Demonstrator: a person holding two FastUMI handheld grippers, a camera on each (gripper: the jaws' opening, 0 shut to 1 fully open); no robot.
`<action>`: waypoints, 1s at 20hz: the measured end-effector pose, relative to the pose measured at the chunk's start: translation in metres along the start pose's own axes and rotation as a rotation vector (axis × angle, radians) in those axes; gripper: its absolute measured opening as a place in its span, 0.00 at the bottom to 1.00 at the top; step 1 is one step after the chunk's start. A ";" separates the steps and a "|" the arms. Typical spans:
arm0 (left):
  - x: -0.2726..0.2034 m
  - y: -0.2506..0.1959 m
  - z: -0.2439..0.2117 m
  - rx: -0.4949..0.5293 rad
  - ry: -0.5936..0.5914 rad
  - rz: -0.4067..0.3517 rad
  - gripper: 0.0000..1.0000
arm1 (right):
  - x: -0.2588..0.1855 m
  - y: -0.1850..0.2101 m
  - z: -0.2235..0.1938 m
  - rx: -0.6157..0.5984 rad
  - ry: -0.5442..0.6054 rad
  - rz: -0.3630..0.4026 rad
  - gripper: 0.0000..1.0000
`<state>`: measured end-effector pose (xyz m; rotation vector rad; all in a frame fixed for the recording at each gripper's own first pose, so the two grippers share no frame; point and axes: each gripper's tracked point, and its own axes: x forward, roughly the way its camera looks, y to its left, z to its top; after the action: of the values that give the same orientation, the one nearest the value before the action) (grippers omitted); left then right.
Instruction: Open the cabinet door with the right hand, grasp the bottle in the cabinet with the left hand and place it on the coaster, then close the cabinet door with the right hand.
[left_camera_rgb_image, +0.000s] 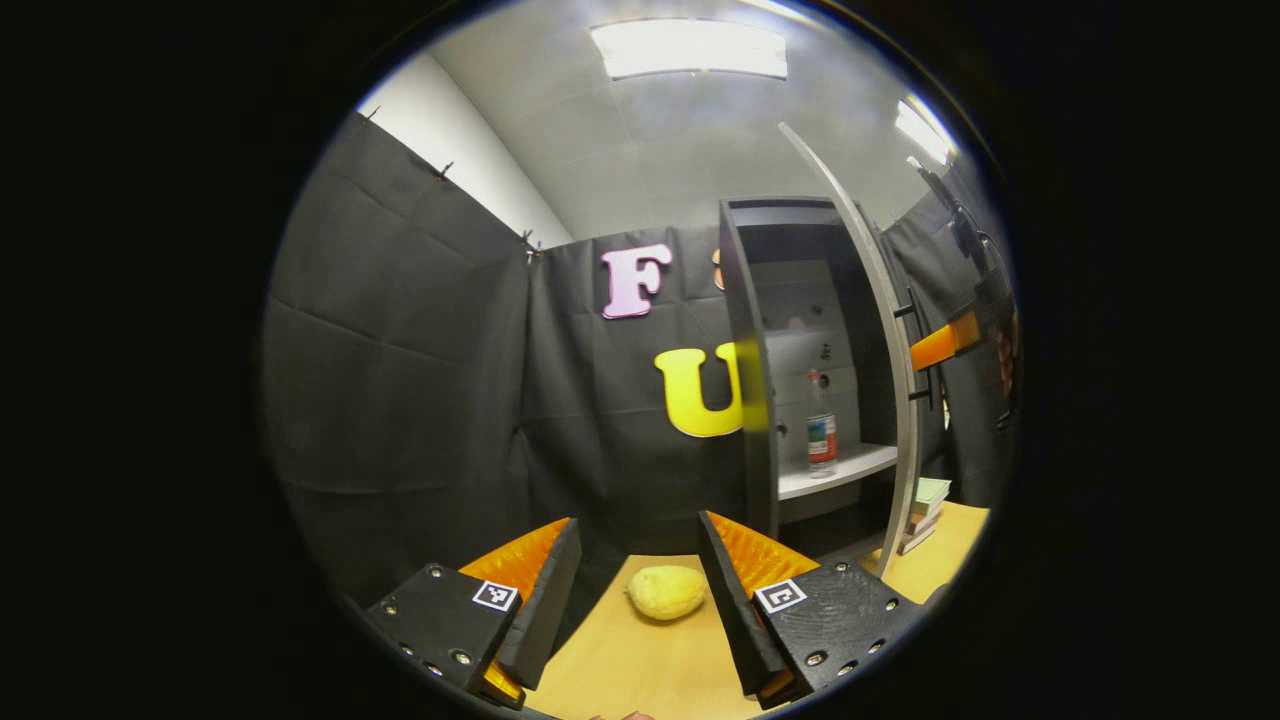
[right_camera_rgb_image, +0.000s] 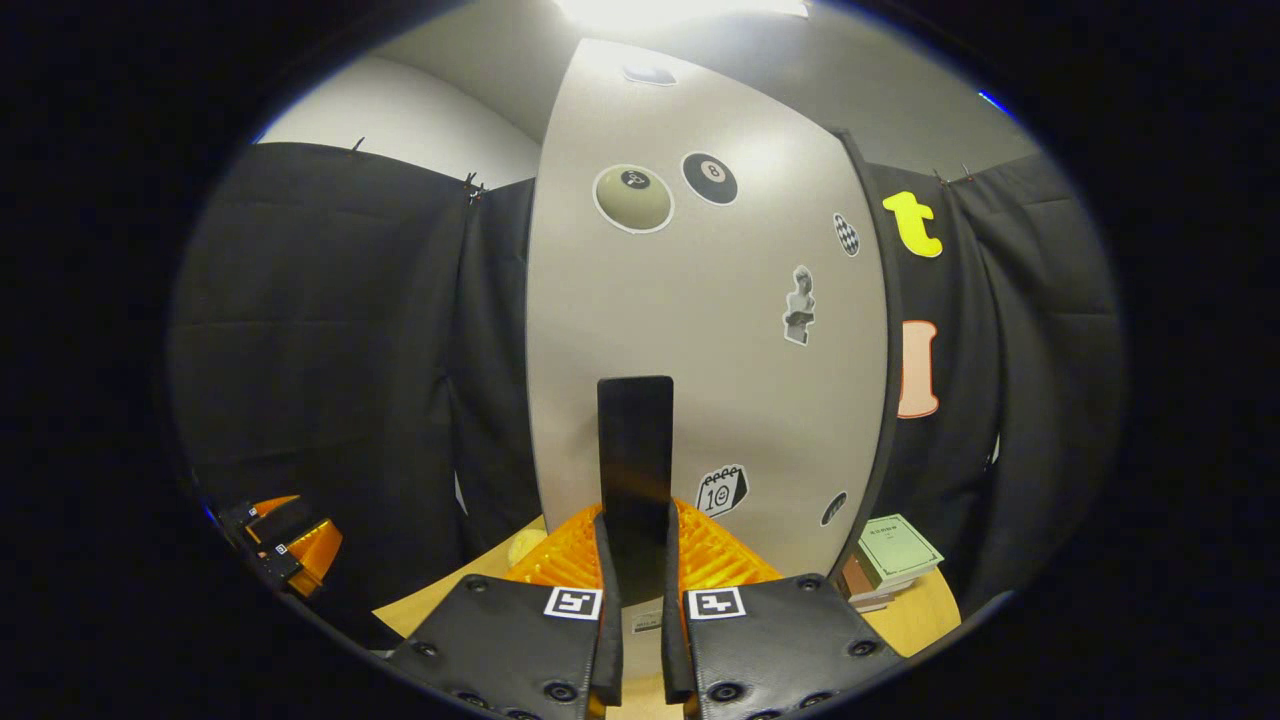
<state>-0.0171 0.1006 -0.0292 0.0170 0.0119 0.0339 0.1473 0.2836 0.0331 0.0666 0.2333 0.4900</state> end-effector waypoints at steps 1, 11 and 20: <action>0.002 -0.007 0.002 -0.002 -0.006 -0.017 0.68 | -0.004 -0.003 0.000 -0.003 -0.001 -0.012 0.14; 0.017 -0.105 0.011 -0.032 0.008 -0.110 0.68 | -0.031 -0.037 -0.005 -0.025 0.019 -0.007 0.17; -0.001 -0.181 0.031 -0.029 -0.012 -0.119 0.68 | -0.056 -0.083 -0.006 -0.033 -0.002 -0.050 0.12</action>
<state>-0.0112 -0.0807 -0.0011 -0.0127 0.0005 -0.0849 0.1357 0.1844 0.0290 0.0287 0.2238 0.4440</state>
